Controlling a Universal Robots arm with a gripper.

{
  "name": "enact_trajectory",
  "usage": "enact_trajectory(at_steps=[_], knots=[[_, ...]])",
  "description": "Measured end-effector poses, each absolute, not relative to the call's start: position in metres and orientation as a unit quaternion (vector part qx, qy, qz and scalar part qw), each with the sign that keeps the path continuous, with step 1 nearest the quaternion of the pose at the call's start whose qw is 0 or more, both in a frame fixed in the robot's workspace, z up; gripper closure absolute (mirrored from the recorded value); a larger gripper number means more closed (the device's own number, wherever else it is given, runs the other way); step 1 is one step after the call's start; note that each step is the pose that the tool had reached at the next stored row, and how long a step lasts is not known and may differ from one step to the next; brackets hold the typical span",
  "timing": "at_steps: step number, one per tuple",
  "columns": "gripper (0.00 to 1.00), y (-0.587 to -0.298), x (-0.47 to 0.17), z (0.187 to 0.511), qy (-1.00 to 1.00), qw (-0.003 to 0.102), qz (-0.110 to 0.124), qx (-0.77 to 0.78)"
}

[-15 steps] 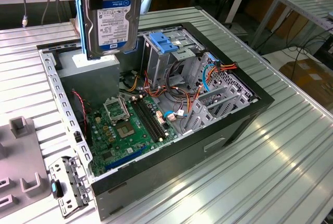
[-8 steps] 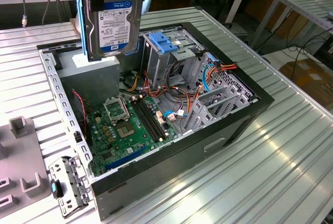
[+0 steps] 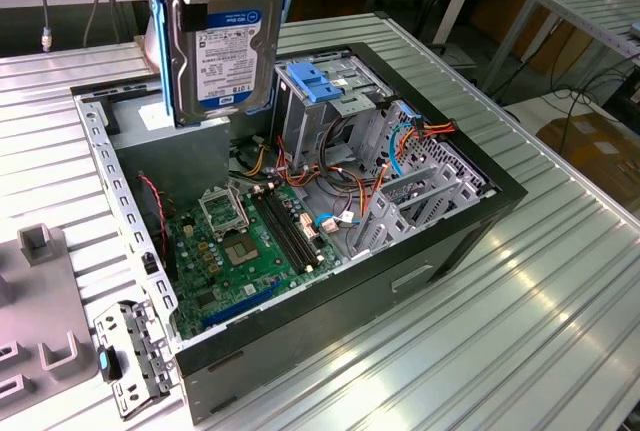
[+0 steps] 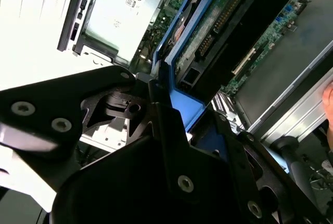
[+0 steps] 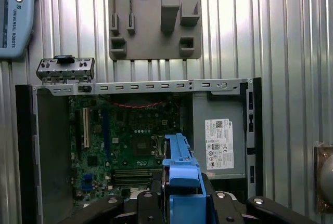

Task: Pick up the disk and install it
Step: 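Insert the disk into the insertion slot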

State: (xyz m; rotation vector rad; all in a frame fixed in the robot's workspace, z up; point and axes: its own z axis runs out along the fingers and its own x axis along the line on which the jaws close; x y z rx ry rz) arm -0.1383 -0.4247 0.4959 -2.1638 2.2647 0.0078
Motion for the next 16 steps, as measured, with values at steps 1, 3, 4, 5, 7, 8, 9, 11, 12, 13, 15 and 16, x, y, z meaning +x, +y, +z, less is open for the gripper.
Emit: enact_trajectory(at_steps=[1,3,4,5,7,8,9,11,12,13,15,16], knots=[[0.63,-0.4247,-0.1383,0.4959,0.723,0.005,0.002,-0.691],[0.63,-0.425,-0.1383,0.4959,0.723,0.005,0.002,-0.691],[0.63,-0.4252,-0.1383,0.4959,0.723,0.005,0.002,-0.691],[0.63,-0.4253,-0.1383,0.4959,0.723,0.005,0.002,-0.691],[0.63,-0.4253,-0.1383,0.4959,0.723,0.005,0.002,-0.691],[0.63,-0.4253,-0.1383,0.4959,0.723,0.005,0.002,-0.691],[0.63,-0.4253,-0.1383,0.4959,0.723,0.005,0.002,-0.691],[0.63,-0.4256,-0.1383,0.4959,0.723,0.005,0.002,-0.691],[0.63,-0.4261,-0.1383,0.4959,0.723,0.005,0.002,-0.691],[0.63,-0.4268,-0.1383,0.4959,0.723,0.005,0.002,-0.691],[0.63,-0.4285,-0.1383,0.4959,0.723,0.005,0.002,-0.691],[0.63,-0.4295,-0.1383,0.4959,0.723,0.005,0.002,-0.691]])
